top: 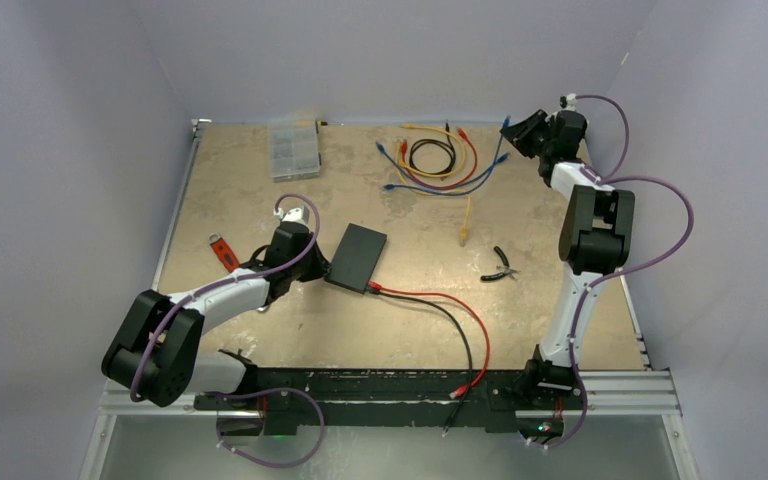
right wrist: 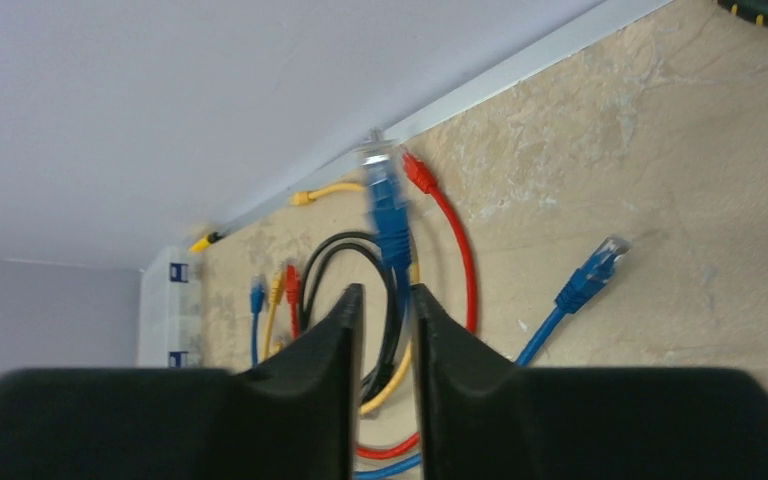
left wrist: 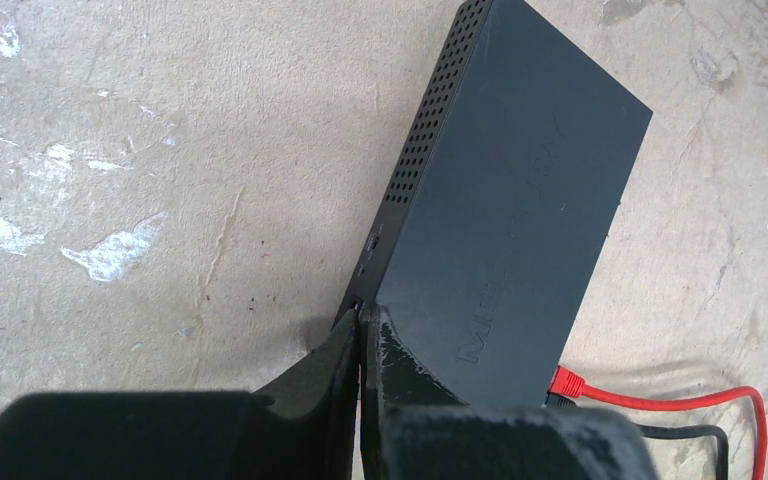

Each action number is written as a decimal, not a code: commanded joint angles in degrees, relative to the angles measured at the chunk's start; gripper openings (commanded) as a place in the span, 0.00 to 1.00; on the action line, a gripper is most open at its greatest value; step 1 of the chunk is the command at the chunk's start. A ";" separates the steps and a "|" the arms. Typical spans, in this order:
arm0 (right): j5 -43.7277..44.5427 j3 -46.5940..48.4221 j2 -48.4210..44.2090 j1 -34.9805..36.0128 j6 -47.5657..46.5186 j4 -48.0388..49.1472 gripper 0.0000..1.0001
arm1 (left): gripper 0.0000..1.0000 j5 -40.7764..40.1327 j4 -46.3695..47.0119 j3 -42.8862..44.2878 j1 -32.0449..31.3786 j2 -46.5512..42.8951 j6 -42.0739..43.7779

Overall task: Pull the plug from the switch port
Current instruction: Place the connector at the corner of the board.

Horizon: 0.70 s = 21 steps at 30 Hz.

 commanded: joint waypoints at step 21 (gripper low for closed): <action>-7.45 -7.20 -9.83 1.93 -6.05 3.06 0.82 | 0.00 -1.92 -9.34 -2.73 0.36 2.81 3.06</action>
